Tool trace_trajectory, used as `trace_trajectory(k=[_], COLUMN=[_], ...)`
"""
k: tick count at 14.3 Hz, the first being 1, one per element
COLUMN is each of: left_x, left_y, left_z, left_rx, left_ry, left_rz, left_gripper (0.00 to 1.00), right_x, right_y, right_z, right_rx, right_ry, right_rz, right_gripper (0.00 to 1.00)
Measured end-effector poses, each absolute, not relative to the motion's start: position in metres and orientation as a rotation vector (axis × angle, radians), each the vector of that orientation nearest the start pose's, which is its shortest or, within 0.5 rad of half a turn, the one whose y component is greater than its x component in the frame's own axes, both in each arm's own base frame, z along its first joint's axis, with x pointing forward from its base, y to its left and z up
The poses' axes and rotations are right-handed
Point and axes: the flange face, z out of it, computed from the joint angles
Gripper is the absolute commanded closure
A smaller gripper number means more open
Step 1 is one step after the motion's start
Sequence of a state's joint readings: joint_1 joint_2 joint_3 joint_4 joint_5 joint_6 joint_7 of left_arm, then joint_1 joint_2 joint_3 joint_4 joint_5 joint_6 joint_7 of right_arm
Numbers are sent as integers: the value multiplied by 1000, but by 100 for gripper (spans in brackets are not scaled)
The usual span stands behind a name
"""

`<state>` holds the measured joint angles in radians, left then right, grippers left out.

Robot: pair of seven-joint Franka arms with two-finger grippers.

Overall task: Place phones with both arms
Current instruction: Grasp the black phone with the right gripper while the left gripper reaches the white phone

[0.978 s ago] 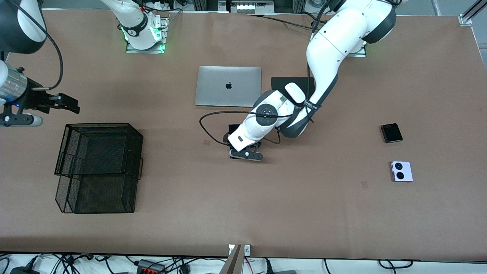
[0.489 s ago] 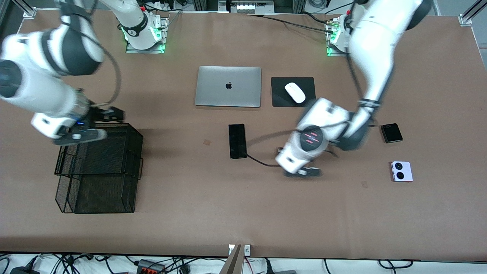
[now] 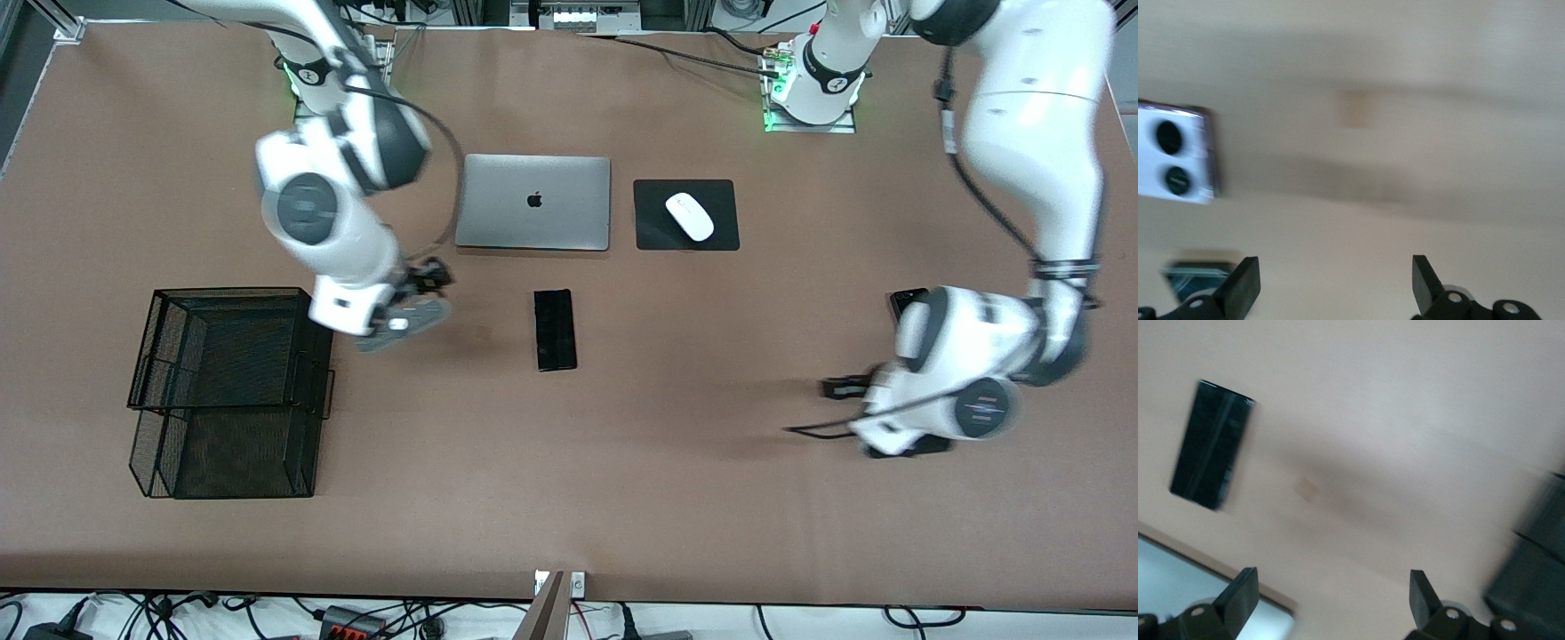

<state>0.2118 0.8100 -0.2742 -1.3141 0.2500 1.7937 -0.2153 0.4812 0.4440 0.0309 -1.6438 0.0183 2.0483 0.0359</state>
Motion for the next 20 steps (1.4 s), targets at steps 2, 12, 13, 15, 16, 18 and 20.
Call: trace_trajectory(k=[2, 12, 13, 15, 16, 18, 20], left_x=[711, 701, 700, 699, 698, 695, 693], left_y=[90, 144, 146, 148, 149, 153, 155], left_z=[236, 184, 183, 182, 179, 171, 162], left_rx=[-3045, -3102, -3103, -3103, -3104, -3109, -3114], left_ry=[-83, 111, 115, 113, 112, 104, 97], left_rz=[356, 162, 158, 158, 164, 182, 191], left_gripper=[0, 0, 0, 0, 0, 0, 9], right_x=[579, 557, 555, 552, 550, 545, 541], right_y=[369, 462, 465, 469, 472, 478, 481], right_z=[327, 212, 209, 203, 199, 192, 185], right_rx=[-3043, -3025, -3023, -3023, -3023, -3021, -3024], right_ry=[-686, -436, -417, -369, -349, -326, -300], right_rz=[48, -112, -120, -128, -130, -133, -127], right_gripper=[0, 0, 0, 0, 0, 0, 0])
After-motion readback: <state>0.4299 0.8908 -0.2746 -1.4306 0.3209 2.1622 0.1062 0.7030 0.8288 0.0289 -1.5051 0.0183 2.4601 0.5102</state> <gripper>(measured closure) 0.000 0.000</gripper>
